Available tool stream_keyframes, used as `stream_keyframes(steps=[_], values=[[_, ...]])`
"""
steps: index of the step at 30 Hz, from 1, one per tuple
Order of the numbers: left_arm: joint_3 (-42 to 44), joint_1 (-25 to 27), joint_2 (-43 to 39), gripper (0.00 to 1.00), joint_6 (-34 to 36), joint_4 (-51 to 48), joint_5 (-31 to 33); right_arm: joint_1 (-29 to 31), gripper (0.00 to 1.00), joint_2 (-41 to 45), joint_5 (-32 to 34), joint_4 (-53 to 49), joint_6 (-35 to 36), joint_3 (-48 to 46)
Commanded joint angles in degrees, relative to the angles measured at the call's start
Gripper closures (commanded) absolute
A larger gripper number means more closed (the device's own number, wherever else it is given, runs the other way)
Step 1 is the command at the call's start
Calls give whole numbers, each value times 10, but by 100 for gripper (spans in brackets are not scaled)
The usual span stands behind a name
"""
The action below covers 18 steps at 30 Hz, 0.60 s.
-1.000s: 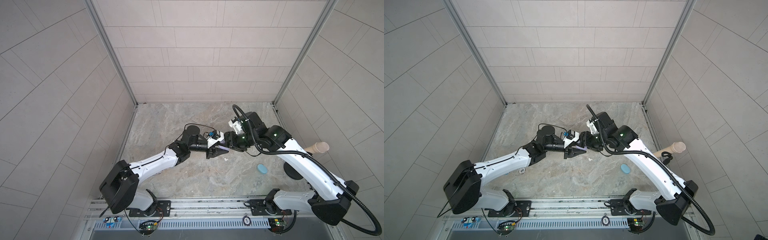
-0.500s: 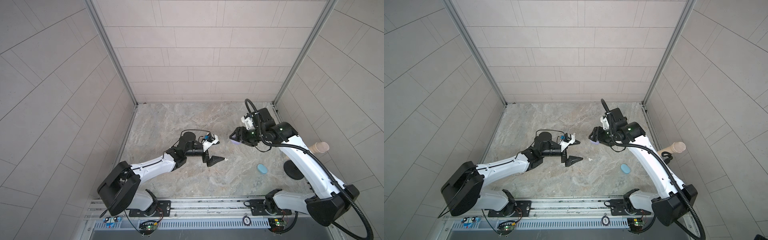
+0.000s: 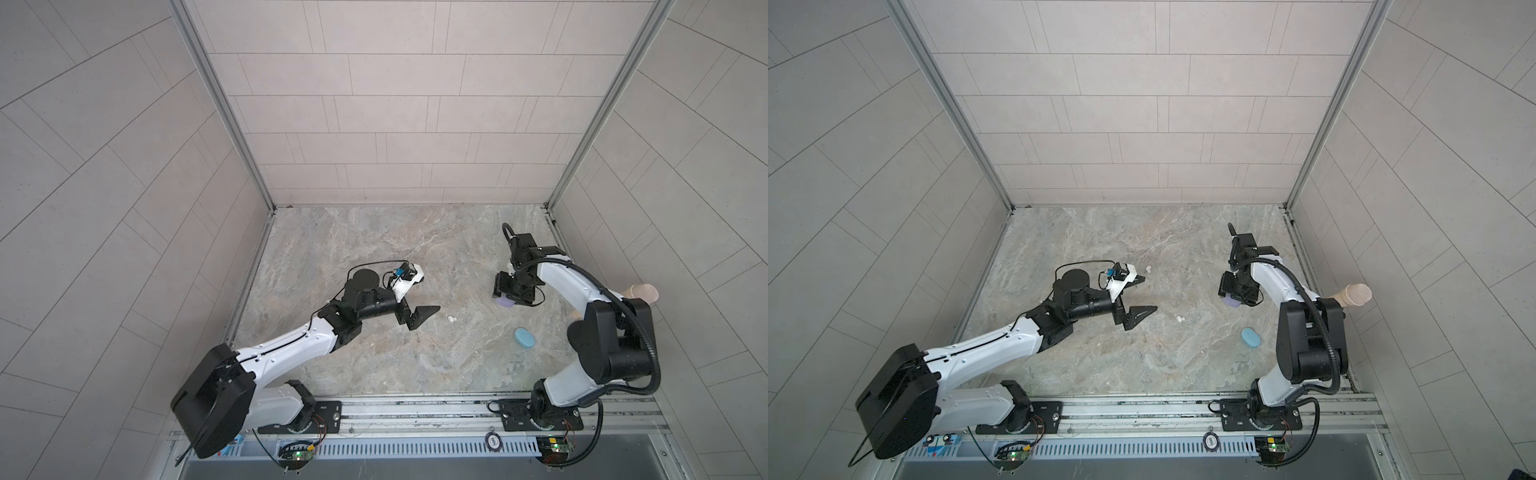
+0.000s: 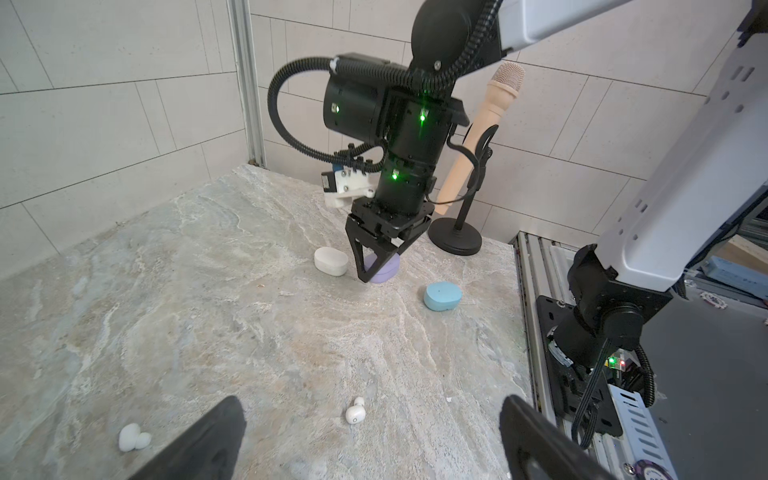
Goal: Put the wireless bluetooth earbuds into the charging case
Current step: 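Set the lilac case down with the right gripper while the left gripper withdraws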
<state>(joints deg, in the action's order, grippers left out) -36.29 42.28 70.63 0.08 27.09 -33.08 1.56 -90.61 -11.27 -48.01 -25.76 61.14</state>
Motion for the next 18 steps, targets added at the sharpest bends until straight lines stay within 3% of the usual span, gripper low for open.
stream_keyframes(steps=[1, 9, 18], values=[[5, -1, -15, 0, 12, -17, 15, 3, 47, -7, 36, 47, 4, -27], [2, -1, -13, 0, 21, -23, 20, 7, 44, -26, 80, 84, 4, -69], [8, -1, -22, 0, 19, -16, 37, 11, 18, -2, 76, 47, 5, -56]])
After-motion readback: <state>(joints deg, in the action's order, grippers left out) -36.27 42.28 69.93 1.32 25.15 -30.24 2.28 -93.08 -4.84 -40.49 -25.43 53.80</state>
